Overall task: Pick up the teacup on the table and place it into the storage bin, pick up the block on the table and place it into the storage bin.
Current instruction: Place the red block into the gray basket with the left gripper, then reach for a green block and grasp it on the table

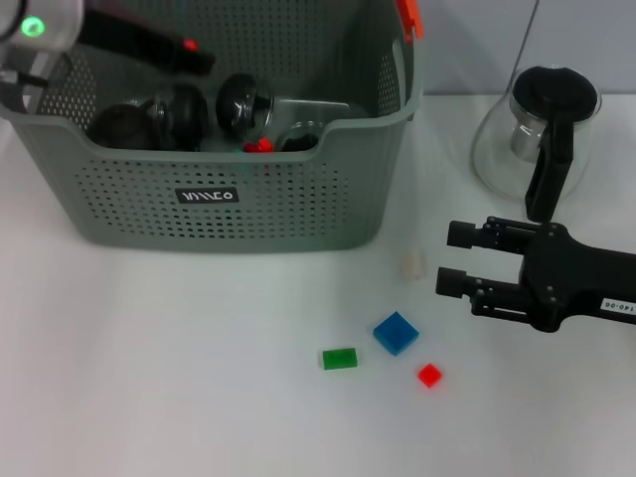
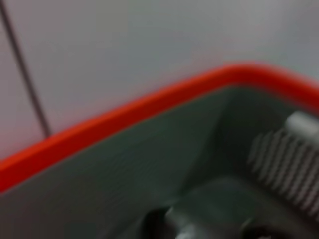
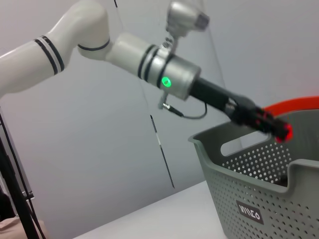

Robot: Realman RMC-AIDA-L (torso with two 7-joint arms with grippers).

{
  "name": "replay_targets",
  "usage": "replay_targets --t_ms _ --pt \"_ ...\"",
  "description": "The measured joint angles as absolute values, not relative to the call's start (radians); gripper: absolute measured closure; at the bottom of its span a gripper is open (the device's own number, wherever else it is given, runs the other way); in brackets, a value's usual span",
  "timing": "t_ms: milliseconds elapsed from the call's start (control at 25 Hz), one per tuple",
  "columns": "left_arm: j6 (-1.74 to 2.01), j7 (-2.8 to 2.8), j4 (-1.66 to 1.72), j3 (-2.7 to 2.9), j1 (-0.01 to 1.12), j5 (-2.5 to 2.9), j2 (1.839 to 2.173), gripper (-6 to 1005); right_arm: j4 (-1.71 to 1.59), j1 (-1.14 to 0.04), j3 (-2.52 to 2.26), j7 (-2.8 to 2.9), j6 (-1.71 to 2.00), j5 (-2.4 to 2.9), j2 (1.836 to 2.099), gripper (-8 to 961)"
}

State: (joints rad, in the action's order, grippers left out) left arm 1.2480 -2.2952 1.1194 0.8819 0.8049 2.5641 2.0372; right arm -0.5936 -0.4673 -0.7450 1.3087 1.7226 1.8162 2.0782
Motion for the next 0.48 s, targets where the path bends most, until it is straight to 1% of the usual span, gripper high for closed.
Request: replay_targets --t_ms 160,240,360,440,480 --pt "1.186 -2.368 1.131 0.924 0.815 2.71 2.083 531 -0.594 -0.468 -0.746 1.309 1.723 1.816 2.08 238" --pt "1.179 -2.374 1.151 0.924 0.813 2.72 2.096 531 -0.594 -0.468 -0.747 1.309 1.723 1.816 2.08 240" --pt "1.178 -2.375 1.213 0.916 0.784 2.685 2.109 454 -0.594 -0.468 -0.747 1.308 1.723 1.817 2.08 243" --pt "1.178 -2.373 1.272 0.907 0.742 2.616 2.118 403 -0.594 -0.469 -0.747 1.308 1.723 1.817 2.08 245" --pt "1.177 -2.359 1.304 0.89 0.71 2.548 2.124 355 -0.594 -0.469 -0.746 1.307 1.723 1.817 2.08 246"
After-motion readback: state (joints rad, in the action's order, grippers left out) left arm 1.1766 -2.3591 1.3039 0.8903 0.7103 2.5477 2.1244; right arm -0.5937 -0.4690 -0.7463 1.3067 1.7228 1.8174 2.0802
